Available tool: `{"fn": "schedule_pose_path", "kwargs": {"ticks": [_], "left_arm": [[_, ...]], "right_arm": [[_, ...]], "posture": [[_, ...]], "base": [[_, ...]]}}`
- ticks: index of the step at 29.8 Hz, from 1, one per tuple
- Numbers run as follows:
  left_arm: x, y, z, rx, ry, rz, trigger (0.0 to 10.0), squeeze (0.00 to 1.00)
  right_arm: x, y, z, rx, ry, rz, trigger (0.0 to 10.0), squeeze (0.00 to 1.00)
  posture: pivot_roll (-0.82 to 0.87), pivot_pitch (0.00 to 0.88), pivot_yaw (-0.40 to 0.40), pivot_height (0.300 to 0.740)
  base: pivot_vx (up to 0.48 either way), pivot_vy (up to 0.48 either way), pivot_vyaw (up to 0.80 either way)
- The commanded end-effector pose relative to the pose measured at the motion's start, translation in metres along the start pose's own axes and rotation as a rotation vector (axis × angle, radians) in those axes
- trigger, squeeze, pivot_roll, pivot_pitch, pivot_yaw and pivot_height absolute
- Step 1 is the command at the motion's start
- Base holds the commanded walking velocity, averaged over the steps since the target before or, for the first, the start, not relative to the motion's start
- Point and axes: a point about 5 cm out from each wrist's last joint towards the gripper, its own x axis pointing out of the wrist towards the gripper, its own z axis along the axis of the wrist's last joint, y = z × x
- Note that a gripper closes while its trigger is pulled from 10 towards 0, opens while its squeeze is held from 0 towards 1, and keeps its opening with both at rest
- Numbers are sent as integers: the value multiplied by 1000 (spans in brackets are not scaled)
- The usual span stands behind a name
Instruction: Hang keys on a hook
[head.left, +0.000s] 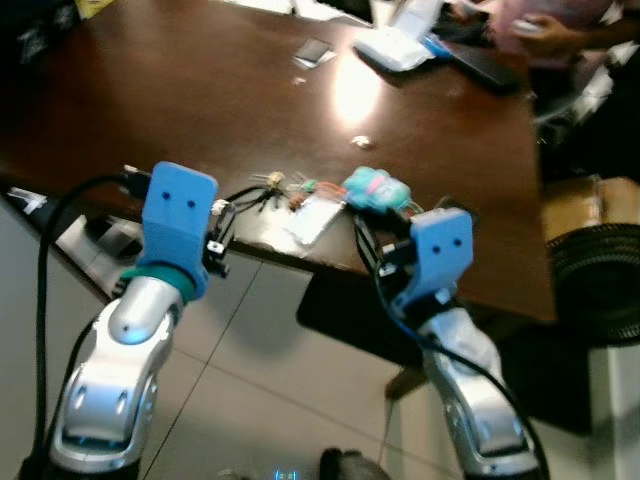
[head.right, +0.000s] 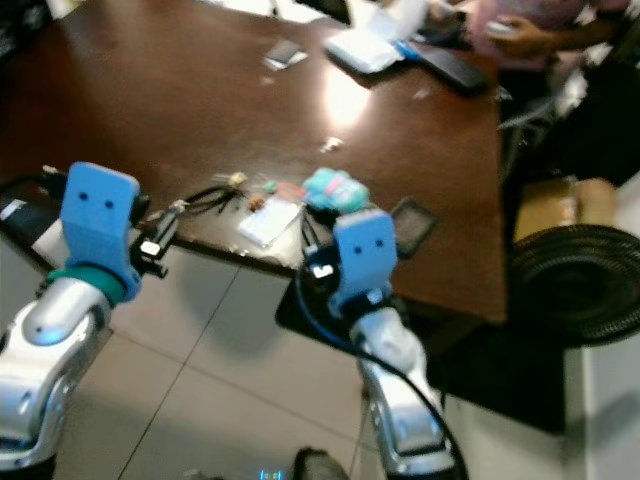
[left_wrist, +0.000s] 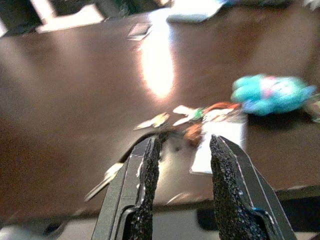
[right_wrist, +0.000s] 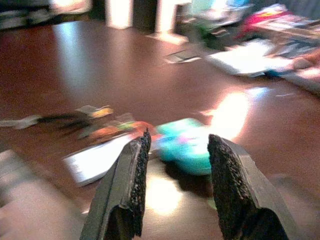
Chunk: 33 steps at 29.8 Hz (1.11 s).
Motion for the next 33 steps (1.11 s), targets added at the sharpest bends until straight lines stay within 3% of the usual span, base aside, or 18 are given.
{"fn": "schedule_pose_path", "kwargs": {"ticks": [1, 21, 23, 33], "left_arm": [[-2, 2, -6, -5, 32, 2, 10000, 0], [-3, -1, -13, 1, 40, -3, 10000, 0], [-2, -1, -16, 41, 43, -1, 10000, 0], [-3, -5, -18, 39, 49, -8, 10000, 0]], "right_arm": [[-2, 6, -5, 13, 21, 18, 10000, 0], [-2, 6, -4, 9, 16, 19, 10000, 0], [-1, 7, -4, 1, 10, 23, 10000, 0], [0, 8, -4, 1, 3, 26, 10000, 0]], "posture": [[125, 110, 65, 740], [126, 111, 65, 740], [127, 109, 64, 740], [129, 103, 66, 740]], "base": [[0, 0, -800], [43, 0, -767], [463, 0, 0], [462, 0, 0]]}}
